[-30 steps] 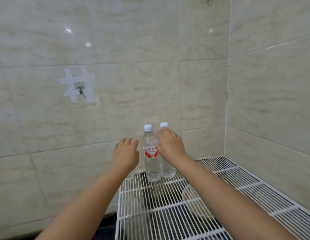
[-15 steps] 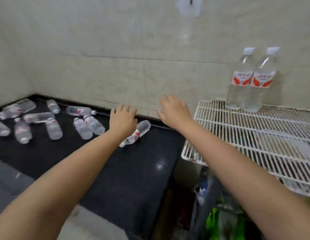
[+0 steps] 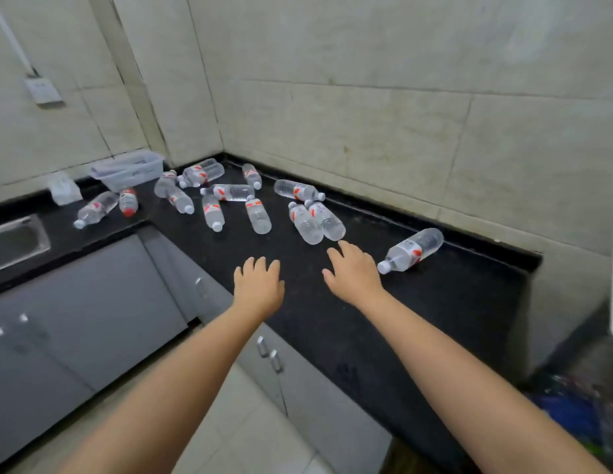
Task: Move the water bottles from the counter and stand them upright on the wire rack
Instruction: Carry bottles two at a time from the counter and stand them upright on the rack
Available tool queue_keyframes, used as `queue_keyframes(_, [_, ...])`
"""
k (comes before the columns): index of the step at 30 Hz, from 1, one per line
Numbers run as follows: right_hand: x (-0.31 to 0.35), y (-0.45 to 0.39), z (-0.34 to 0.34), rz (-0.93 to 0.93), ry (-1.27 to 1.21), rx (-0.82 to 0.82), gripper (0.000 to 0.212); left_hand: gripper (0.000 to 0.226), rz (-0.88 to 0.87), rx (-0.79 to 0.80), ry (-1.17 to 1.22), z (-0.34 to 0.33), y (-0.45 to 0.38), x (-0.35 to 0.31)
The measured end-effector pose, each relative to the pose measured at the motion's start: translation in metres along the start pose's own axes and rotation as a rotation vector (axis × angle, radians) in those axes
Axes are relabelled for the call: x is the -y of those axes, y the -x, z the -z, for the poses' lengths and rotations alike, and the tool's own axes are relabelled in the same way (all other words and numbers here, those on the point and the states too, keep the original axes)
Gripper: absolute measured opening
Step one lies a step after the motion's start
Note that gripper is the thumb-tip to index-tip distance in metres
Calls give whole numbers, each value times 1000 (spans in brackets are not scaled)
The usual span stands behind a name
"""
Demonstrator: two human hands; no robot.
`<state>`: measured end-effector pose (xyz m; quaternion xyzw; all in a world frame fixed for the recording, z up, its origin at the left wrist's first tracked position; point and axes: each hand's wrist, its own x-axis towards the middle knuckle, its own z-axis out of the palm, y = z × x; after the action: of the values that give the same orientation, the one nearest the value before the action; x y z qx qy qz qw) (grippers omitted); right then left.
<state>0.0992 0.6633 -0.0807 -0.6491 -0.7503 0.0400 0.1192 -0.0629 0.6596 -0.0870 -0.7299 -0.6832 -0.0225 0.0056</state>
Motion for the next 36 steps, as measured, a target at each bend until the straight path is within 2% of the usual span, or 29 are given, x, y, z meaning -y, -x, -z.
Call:
queue_keyframes(5, [48, -30, -61, -31, 41, 124, 44, 45, -37, 139, 35, -35, -33, 61])
queue_keyframes(10, [51, -53, -92, -166, 17, 221, 47, 46, -120, 218, 43, -56, -73, 84])
queue_keyframes(15, [2, -74, -98, -391, -44, 157, 47, 45, -240, 264, 45, -80, -124, 70])
queue_keyframes(23, [-126, -140, -78, -795, -163, -4, 44, 45, -347, 254, 43, -98, -229, 19])
queue_keyframes(29, [-171, -191, -88, -982, -176, -49, 57, 40, -395, 194, 24, -98, -305, -16])
queue_keyframes(32, [-180, -204, -100, -1086, -138, -74, 68, 47, -412, 187, 18, -105, -336, -33])
queue_keyframes(36, [-186, -213, -114, -1205, -189, -147, 77, 70, -500, 213, 30, -116, -377, -56])
